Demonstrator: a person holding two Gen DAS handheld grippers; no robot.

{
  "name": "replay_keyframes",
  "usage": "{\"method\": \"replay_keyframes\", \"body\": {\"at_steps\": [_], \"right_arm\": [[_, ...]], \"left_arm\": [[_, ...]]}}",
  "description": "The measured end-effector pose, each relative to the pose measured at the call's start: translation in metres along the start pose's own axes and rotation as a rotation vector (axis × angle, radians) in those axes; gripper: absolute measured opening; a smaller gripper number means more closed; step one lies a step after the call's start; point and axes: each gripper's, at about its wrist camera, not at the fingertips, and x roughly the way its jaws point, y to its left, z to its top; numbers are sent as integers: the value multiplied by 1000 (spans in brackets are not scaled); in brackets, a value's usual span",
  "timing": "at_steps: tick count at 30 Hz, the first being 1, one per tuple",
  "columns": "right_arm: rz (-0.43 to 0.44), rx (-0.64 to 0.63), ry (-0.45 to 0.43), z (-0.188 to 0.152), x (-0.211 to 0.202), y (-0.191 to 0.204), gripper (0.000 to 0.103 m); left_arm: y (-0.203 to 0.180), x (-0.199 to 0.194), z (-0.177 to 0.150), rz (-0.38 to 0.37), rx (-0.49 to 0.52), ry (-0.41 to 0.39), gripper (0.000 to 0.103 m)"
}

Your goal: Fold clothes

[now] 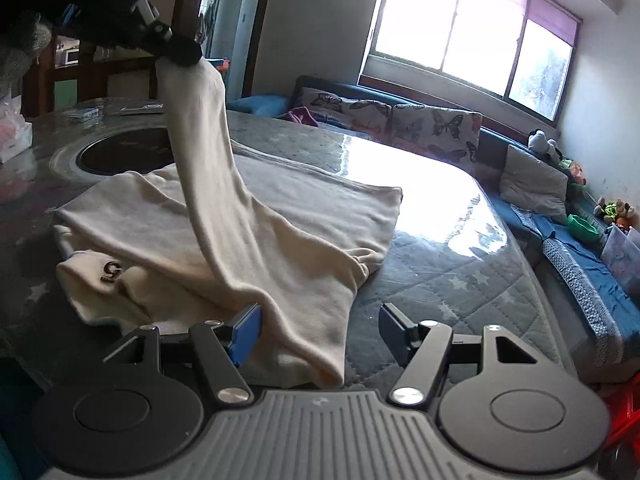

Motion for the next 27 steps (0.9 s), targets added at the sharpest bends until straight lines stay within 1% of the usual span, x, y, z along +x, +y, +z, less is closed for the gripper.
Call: {"method": "replay_keyframes", "body": {"at_steps": [2,5,7,10,13,16,21,24,27], "right_arm": [[7,-14,7,-1,1,3,67],[32,-19,-11,0,0,8,72],[15,-27,-16,1,2,11,72],[-36,-11,-16,2,6,8,72],[-81,11,-19,-1,1,1,72],[-128,23,0,-6,-5,-7,72],[-151,33,49,-16,-8,-15,72],[-135,49,68,-18,-14,-20,72],[-98,59,74,-16,-25,-25,72]], "left_arm": [[0,-1,3,-2,0,-8,4],[-4,-1,7,-13,12,-14,4],[-8,0,9,-22,21,-15,4],[-10,-3,9,-34,28,-22,4],[-1,-4,2,-20,20,-12,4],[13,-2,-14,15,9,29,4],[37,4,-50,82,-12,127,4],[51,9,-70,110,-46,189,4],[60,8,-82,148,-61,219,6]]}}
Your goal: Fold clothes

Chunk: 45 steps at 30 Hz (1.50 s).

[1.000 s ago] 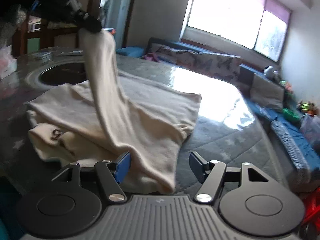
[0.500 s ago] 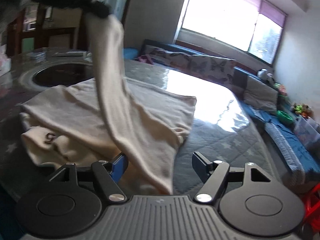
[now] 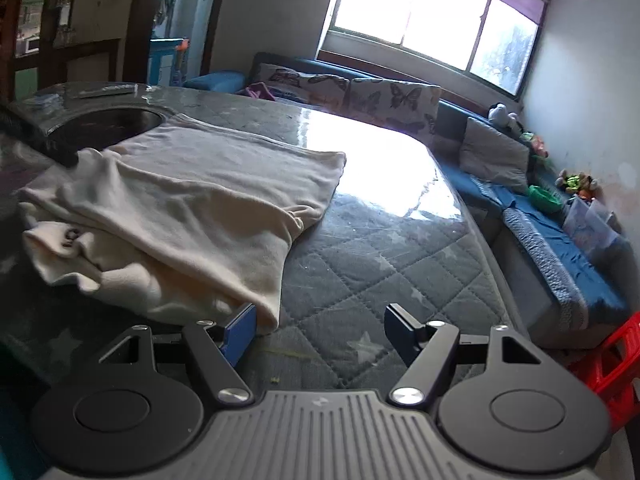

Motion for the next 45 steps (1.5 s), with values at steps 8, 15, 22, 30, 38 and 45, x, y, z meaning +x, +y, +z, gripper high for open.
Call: {"method": "replay_keyframes", "body": {"at_steps": [8,15,22,30,38,45], "right_arm": [[59,76,-79,36,21,-7,74],[44,83,-61,54,78,-1,74],[7,126,-35,46,88,-11,74],[16,89,-22,42,89,-7,74],[72,-32,-62,43,50,3,79],[143,-188,-63,36,14,22,83]], "left_arm": [[-11,-7,2,-35,17,-41,8],[-22,17,5,-42,45,-15,8],[-16,25,5,-26,46,1,9],[-21,30,6,-12,63,7,14],[-36,-15,-16,-68,257,-28,36],[-60,-38,-52,-103,530,-18,36]]}}
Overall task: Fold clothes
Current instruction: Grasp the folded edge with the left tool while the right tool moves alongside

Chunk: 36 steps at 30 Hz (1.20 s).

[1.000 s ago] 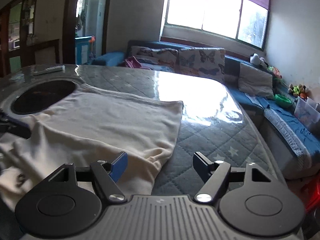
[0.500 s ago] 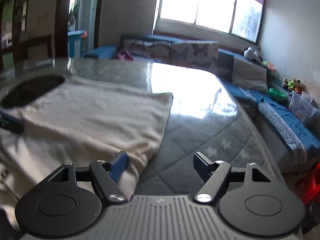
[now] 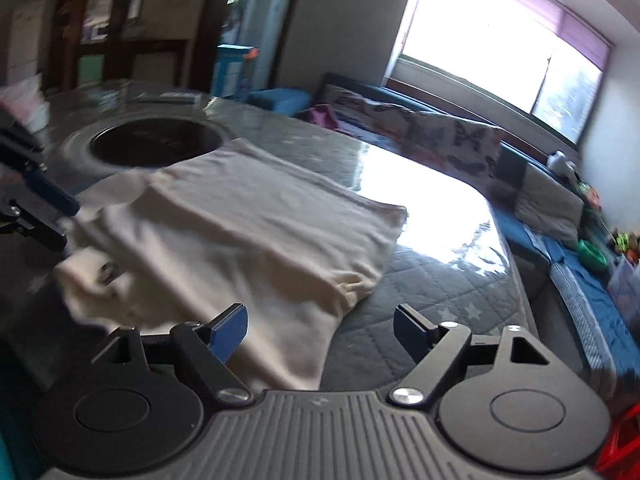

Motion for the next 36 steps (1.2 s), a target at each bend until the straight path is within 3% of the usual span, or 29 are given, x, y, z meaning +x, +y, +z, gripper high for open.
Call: {"method": "replay_keyframes", "body": {"at_steps": [7,14,18,20,26,28,30,31,36], "right_arm": [[54,-136,34,-10,-14,23,84],[100,-254,37,-20,-18,46,85],[128,-270,24,-17,-15,52,85],[139,-277,20,-16,-11,55,85],[168,-274,8,-7,2,59,69],[179,-262,2,-3,8,58,56],[189,-230,10,2,15,54,49],[203,-206,19,4,19,51,39],[265,-105,54,16,32,35,24]], "left_arm": [[-28,15,-15,44,199,-12,36],[-32,29,-17,50,240,-44,35],[-28,29,-11,31,217,-73,13],[-23,27,-5,21,186,-92,11],[6,21,21,-17,36,-145,10],[13,23,27,-26,2,-149,10],[18,26,30,-40,-23,-149,10],[18,27,30,-42,-28,-146,10],[16,30,21,-24,-25,-102,15]]}}
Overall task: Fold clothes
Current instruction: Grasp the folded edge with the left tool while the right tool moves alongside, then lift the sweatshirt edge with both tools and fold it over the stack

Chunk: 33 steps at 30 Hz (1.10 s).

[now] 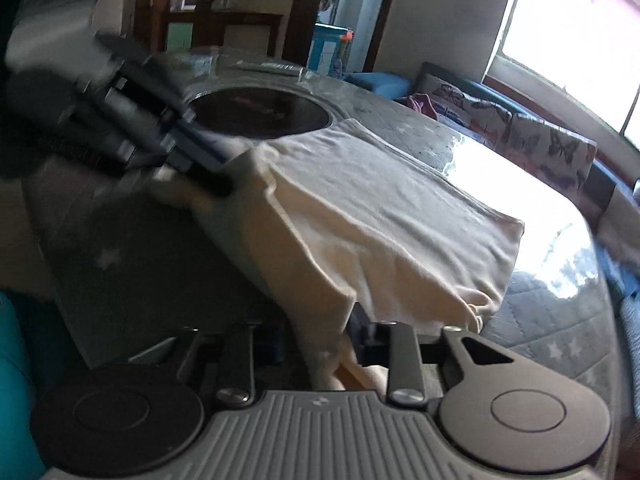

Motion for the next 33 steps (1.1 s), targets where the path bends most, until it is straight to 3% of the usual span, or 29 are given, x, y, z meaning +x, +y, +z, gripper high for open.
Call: {"method": "replay_keyframes", "body": {"at_steps": [4,9,16,17,20,21,33], "right_arm": [[33,47,0,7,-3,-9,19],[53,85,-18,17,-3,-21,17],[41,92,-42,25,-2,-26,16],[38,92,-43,25,-2,-26,15],[28,93,-55,21,-3,-23,14],[24,96,-58,19,-3,-21,14],[41,71,-116,17,-52,-4,12]], "left_arm": [[-10,-6,-13,29,37,25,22],[-19,-12,-27,82,79,37,44],[-23,-8,-42,173,162,61,44],[-22,-6,-44,175,168,68,43],[-17,-7,-46,170,167,70,18],[-15,-9,-45,165,169,66,14],[-19,-65,-29,75,175,-5,11]]}}
